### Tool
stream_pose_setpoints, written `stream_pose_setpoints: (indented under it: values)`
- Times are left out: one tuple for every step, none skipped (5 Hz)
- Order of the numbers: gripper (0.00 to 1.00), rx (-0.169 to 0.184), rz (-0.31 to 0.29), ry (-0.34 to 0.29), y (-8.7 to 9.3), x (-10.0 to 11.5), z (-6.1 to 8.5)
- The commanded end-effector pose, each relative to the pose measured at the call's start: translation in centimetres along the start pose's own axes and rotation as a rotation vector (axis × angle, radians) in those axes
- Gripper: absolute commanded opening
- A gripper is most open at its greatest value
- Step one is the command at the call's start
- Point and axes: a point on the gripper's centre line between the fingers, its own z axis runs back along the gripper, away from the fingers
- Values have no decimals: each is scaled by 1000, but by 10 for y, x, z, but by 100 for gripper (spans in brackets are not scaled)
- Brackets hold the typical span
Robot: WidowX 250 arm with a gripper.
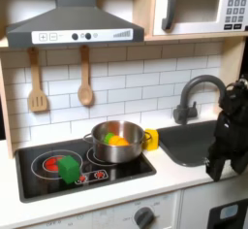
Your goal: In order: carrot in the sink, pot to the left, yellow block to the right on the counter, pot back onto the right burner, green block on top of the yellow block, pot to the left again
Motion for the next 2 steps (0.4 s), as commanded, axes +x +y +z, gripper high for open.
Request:
stream_pose_setpoints:
  values:
    - [100,0,0,2,0,0,0]
    - [100,0,0,-2,0,0,0]
